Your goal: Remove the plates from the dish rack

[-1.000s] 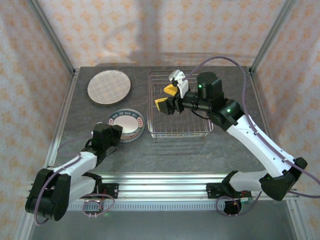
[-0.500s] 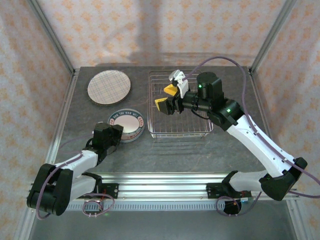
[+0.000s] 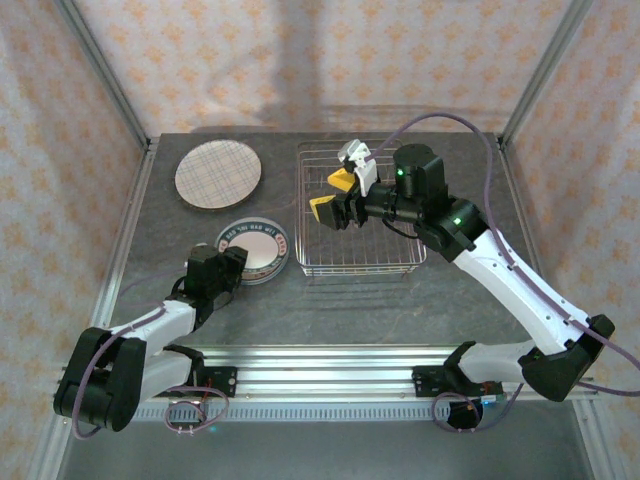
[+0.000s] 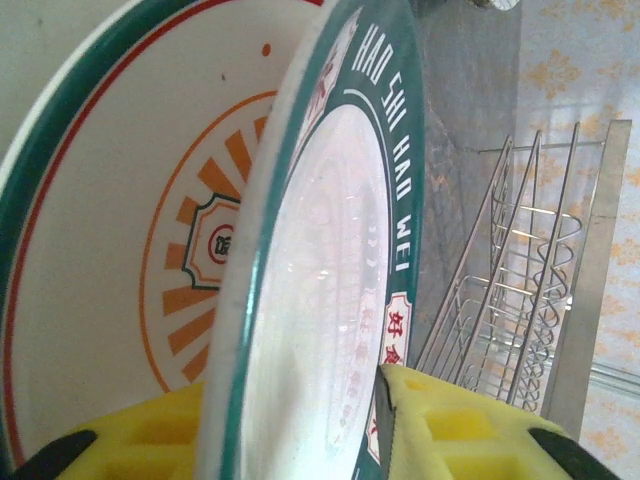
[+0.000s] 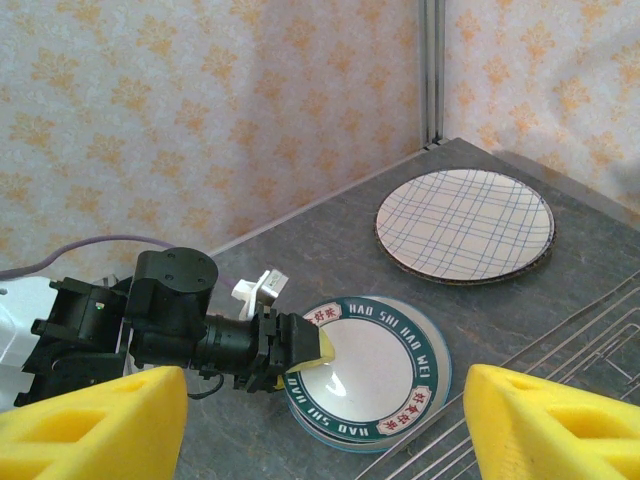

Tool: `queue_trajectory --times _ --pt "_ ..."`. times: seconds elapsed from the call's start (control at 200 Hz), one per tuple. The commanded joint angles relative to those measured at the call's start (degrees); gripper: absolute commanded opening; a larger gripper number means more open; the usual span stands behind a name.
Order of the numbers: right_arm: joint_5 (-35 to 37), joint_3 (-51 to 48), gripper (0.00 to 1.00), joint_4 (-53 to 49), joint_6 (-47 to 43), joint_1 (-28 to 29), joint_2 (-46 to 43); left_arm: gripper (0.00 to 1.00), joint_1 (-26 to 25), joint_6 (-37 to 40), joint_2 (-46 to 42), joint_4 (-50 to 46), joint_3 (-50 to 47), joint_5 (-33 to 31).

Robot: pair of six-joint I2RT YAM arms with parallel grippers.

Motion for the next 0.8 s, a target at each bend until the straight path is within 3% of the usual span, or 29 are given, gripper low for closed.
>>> queue_trajectory --times 0.0,0.796 --pt "-0.5 0.0 0.73 1.8 0.8 0.4 0.2 0.40 0.7 1.0 -0.5 -1.7 1.2 0.4" --pt "0.3 0.0 0.73 2.1 1.4 0.4 0.4 0.51 0.7 5.3 1.0 -30.2 14.7 2.5"
